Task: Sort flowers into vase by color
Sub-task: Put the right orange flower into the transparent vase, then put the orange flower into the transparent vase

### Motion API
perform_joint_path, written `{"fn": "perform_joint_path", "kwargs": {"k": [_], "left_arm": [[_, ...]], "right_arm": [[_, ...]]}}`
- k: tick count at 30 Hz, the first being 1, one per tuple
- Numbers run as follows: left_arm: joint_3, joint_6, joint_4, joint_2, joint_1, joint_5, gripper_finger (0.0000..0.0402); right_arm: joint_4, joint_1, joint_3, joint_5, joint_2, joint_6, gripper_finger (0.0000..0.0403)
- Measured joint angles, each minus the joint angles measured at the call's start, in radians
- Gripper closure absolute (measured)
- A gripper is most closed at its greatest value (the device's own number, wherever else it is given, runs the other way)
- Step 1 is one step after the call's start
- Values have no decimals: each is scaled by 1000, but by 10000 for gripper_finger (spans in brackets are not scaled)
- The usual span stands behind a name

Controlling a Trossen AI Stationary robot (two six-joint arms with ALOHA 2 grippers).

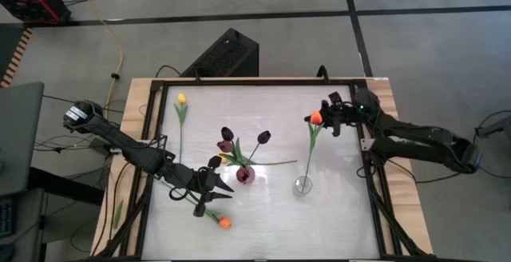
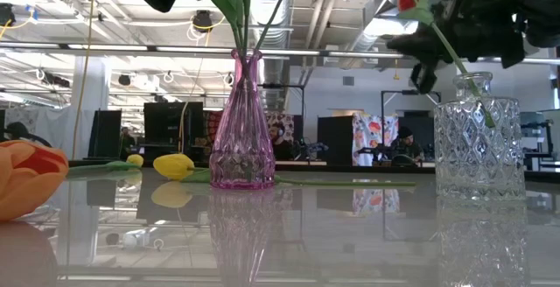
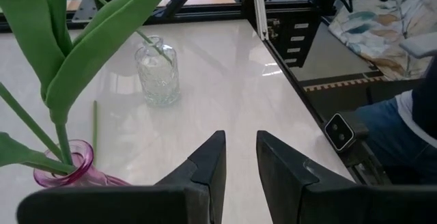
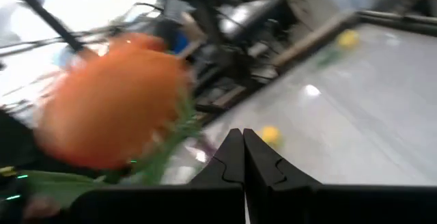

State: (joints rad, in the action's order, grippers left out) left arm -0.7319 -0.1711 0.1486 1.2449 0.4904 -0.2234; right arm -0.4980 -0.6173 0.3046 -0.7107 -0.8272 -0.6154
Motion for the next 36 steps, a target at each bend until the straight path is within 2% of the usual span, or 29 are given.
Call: {"fn": "perform_joint_path", "kwargs": {"k": [6,12,20,26,30,33,36], "left_arm": [[0,-2,0,0,0,0,331],[0,1,0,0,0,0,331],[0,5,-1,0,0,0,331],[0,20,-2,0,0,0,331],[0,20,-2,0,0,0,331],[0,21,-7,0,0,0,331],[0,9,-22,0,0,11,331]], "right_arm": [[-144,107,2,29,52,-90,386],[-127,204,19,70,77,-93,385],[-12,391,86,218,74,-66,384],[188,506,175,373,74,34,384],[448,521,266,470,81,181,384],[700,479,355,633,90,311,384],[880,424,415,815,89,365,384]]}}
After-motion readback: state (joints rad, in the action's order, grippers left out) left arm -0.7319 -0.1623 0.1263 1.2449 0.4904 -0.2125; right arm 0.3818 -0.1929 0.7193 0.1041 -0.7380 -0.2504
